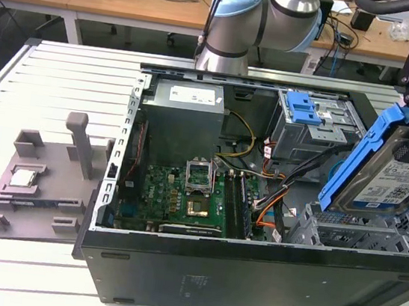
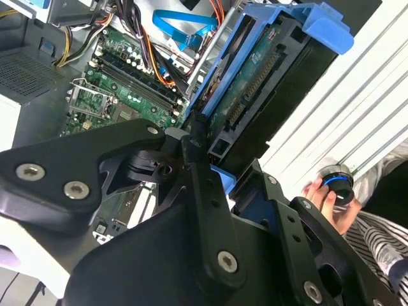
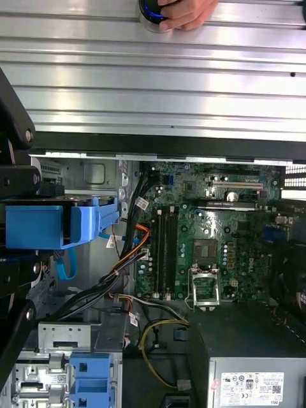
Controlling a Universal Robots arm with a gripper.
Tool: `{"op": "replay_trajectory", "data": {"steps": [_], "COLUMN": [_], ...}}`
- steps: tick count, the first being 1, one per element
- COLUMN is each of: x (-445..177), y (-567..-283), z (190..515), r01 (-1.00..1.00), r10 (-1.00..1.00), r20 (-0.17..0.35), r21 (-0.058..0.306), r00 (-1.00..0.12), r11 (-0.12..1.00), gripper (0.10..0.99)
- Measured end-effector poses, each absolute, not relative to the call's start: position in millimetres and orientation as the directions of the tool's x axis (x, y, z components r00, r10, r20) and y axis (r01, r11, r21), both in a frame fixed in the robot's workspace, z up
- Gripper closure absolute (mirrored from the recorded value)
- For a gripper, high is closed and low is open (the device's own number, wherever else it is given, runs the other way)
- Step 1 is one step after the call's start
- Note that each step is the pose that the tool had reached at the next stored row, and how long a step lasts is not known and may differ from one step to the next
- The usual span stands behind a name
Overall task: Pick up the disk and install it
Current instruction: 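Insert the disk into the insertion slot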
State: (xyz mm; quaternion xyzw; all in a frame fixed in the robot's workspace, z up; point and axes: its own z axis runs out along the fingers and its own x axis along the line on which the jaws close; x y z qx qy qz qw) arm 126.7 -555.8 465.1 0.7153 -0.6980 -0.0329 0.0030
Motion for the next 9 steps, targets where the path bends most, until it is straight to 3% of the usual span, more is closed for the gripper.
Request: {"op": "replay_trajectory", "data": {"steps": [9], "x": [126.7], "y": [-555.5], "z": [449.3], "r01": [-0.999], "r10": [-0.999], "r20": [-0.04], "r21": [0.05], "r00": [0.012], "r11": [-0.014], "gripper": [0.718]}}
